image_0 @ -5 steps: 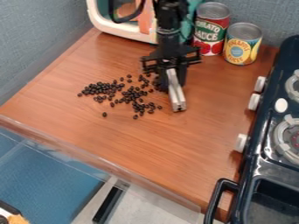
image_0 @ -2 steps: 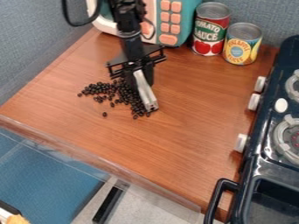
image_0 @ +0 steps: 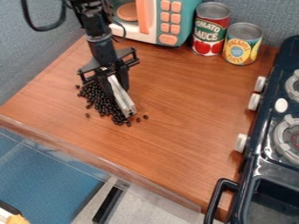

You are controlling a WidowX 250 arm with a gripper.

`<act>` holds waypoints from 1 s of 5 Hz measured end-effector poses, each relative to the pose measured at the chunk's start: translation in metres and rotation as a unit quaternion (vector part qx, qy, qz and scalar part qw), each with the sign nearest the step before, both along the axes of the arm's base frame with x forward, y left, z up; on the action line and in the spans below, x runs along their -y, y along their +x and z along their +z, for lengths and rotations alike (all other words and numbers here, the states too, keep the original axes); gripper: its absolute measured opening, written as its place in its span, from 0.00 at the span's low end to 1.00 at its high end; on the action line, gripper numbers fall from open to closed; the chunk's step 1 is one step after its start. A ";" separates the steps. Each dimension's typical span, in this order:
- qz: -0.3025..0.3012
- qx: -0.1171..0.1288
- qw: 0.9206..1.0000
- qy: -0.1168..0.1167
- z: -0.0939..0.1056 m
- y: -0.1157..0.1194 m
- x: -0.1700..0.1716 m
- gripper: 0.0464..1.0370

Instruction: Sweep into pile

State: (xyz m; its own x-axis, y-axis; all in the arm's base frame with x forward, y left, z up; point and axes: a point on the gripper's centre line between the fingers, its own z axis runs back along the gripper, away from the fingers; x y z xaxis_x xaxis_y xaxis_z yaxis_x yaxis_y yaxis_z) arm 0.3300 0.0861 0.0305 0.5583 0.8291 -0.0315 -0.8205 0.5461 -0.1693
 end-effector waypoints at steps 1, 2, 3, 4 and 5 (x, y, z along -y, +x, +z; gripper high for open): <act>0.004 0.002 1.000 -0.001 0.000 -0.004 -0.007 0.33; 0.008 0.004 1.000 -0.010 0.000 -0.005 -0.008 0.33; 0.001 0.031 0.999 -0.016 0.019 0.000 0.000 0.33; -0.017 0.066 0.997 -0.030 0.048 0.017 0.026 0.33; -0.051 0.080 0.995 -0.037 0.063 0.032 0.056 0.33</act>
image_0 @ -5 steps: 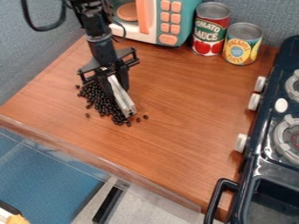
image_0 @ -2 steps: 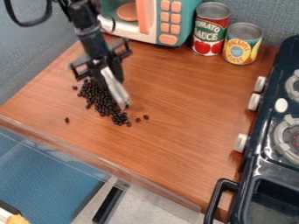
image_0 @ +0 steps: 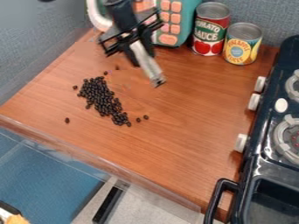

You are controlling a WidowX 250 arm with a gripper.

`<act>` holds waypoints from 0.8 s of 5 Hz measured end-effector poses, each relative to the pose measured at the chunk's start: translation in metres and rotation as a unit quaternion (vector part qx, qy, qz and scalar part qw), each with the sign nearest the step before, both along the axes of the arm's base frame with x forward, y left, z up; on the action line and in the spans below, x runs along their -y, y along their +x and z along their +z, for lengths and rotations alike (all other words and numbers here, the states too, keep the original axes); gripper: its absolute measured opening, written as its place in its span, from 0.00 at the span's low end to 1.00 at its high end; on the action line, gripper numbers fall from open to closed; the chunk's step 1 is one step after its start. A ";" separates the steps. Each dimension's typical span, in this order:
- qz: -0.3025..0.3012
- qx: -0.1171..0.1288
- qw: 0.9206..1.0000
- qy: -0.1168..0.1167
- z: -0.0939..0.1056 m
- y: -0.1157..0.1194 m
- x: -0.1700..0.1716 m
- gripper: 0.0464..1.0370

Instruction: Sweep into pile

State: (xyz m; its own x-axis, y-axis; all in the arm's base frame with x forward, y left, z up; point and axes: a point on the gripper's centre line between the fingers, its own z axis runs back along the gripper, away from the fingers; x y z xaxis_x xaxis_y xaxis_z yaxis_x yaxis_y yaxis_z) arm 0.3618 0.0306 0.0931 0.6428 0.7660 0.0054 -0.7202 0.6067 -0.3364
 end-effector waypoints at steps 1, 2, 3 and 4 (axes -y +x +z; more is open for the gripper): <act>-0.057 -0.016 0.998 0.011 -0.015 0.006 0.039 0.33; -0.087 -0.027 0.995 0.032 -0.026 0.006 0.067 0.33; -0.109 -0.039 0.992 0.056 -0.044 0.002 0.078 0.33; -0.118 -0.049 0.989 0.073 -0.058 -0.010 0.071 0.33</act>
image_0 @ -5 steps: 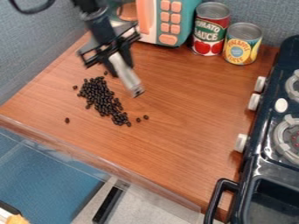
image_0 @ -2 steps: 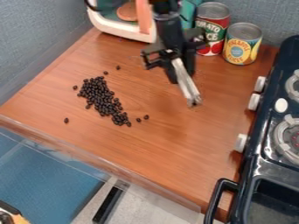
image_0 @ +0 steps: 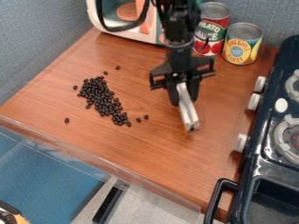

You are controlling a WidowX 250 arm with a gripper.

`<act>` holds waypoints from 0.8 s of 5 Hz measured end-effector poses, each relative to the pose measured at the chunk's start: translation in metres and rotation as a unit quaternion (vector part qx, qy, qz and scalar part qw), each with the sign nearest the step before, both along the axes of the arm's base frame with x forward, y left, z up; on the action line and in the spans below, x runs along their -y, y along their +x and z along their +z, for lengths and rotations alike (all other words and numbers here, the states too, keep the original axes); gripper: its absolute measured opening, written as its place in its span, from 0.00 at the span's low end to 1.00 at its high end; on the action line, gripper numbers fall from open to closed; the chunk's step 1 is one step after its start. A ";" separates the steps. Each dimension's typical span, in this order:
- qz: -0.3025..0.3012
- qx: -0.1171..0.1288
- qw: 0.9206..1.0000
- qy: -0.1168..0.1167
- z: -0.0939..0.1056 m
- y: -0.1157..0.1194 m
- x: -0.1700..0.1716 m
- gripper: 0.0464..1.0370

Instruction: Sweep into pile

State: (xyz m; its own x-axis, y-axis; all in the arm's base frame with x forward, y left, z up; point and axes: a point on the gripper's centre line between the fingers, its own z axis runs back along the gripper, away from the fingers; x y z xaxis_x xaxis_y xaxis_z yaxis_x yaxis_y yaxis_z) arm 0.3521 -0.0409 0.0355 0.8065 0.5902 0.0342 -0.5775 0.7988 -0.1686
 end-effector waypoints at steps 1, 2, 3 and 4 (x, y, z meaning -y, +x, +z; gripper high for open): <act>0.009 -0.008 1.000 0.010 -0.008 -0.006 -0.014 0.33; 0.028 -0.014 0.999 0.012 -0.012 -0.010 -0.036 0.33; 0.040 -0.020 0.999 0.012 -0.015 -0.015 -0.051 0.33; 0.042 -0.021 0.999 0.016 -0.017 -0.019 -0.058 0.33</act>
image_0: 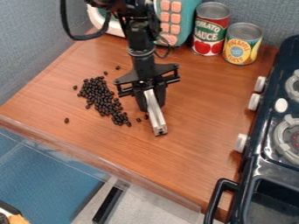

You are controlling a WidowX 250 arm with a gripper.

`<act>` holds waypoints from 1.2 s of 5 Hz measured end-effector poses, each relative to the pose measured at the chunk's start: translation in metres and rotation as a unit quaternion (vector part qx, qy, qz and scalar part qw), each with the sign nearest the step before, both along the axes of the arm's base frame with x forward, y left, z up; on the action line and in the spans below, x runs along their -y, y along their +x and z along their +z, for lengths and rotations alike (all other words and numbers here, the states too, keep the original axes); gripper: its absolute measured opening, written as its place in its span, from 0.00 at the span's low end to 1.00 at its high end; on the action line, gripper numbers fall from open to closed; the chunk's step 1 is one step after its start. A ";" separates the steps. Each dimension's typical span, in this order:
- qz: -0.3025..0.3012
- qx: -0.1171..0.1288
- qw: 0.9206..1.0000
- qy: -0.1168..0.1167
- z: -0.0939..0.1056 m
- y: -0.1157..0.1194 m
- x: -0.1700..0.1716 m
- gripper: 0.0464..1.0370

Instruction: Sweep into pile

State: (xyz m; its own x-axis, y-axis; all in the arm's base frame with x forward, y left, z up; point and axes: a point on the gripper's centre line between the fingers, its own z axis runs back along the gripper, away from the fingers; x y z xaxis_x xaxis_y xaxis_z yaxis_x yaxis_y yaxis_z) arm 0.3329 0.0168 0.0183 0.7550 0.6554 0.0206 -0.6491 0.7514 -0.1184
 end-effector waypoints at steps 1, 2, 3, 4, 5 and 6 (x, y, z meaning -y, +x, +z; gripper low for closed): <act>0.003 -0.002 1.000 0.009 0.000 -0.007 -0.009 0.33; 0.011 -0.009 1.000 0.017 0.000 -0.014 -0.019 0.33; 0.019 -0.016 0.999 0.020 0.000 -0.019 -0.031 0.33; 0.035 -0.025 0.999 0.024 0.002 -0.026 -0.043 0.33; 0.040 -0.029 0.998 0.028 0.006 -0.031 -0.051 0.33; 0.049 -0.029 0.998 0.027 0.013 -0.035 -0.057 0.33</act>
State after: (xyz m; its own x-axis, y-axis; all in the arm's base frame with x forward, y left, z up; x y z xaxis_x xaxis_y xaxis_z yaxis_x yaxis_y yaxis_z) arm 0.2976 0.0734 0.0308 0.6889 0.7246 0.0172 -0.7237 0.6890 -0.0397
